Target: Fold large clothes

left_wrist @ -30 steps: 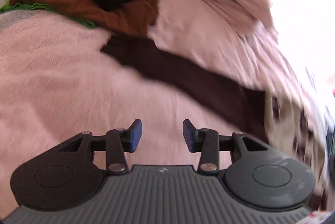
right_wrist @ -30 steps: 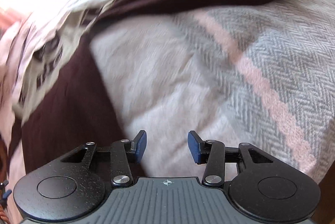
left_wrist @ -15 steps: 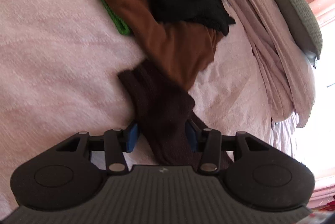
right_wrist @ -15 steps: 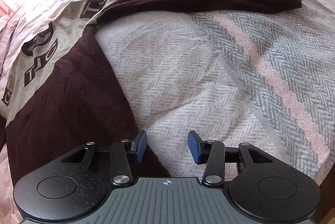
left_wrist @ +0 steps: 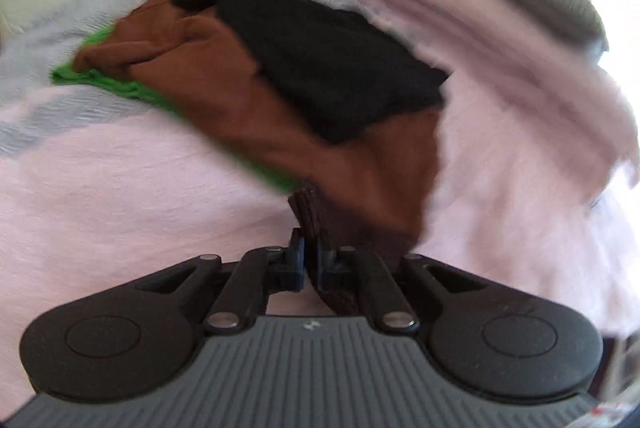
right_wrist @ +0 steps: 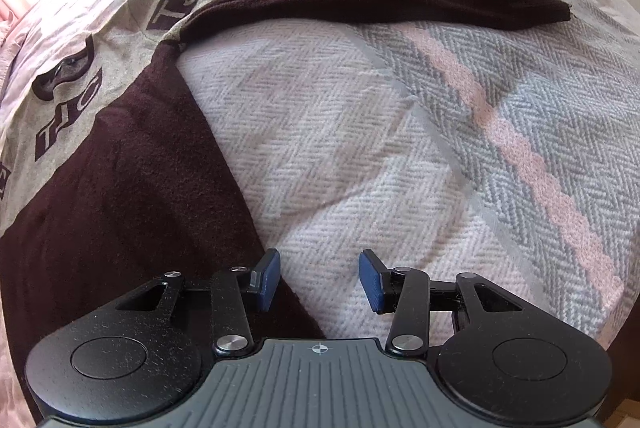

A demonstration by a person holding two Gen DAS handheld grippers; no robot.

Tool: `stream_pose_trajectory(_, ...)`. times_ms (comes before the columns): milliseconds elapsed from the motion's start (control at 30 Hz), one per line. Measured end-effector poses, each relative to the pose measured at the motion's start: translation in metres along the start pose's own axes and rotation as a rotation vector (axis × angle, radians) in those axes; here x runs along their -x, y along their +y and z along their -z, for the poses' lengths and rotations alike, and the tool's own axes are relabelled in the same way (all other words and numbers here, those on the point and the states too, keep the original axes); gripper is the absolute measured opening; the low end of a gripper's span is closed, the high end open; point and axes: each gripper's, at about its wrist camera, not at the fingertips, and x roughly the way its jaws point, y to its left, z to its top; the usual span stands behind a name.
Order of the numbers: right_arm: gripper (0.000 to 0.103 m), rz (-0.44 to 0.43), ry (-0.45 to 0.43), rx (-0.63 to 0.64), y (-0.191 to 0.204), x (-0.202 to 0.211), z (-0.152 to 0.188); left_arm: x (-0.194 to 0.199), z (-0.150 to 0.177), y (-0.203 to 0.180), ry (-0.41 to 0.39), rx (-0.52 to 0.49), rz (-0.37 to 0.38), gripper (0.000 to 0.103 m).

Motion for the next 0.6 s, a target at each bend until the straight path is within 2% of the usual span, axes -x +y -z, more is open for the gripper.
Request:
stream_pose_trajectory(33, 0.041, -0.007, -0.003, -0.006, -0.001, -0.002, -0.002, -0.01, 0.005, 0.003, 0.048, -0.015, -0.039, 0.008)
stream_pose_trajectory(67, 0.041, -0.012, -0.007, -0.01, -0.003, -0.003, -0.005, -0.014, 0.01, 0.005, 0.061, -0.023, -0.052, 0.011)
stream_pose_trajectory(100, 0.041, -0.02, -0.014, -0.02, -0.006, -0.003, -0.008, -0.011, 0.012, 0.005, 0.045, -0.032, -0.048, 0.012)
stream_pose_trajectory(167, 0.041, -0.062, -0.049, -0.075, -0.021, 0.001, -0.018, 0.0, 0.012, 0.001, 0.033, -0.036, -0.082, 0.022)
stream_pose_trajectory(300, 0.041, -0.11, -0.169, -0.254, -0.082, 0.01, -0.044, 0.031, 0.016, 0.006, 0.045, 0.013, -0.124, 0.021)
stream_pose_trajectory(433, 0.041, -0.141, -0.311, -0.473, -0.166, 0.008, -0.072, 0.08, 0.038, 0.002, 0.053, -0.024, -0.068, 0.024)
stream_pose_trajectory(600, 0.042, -0.291, -0.413, -0.724, -0.249, -0.025, -0.096, 0.131, 0.09, -0.038, 0.117, -0.065, 0.046, 0.027)
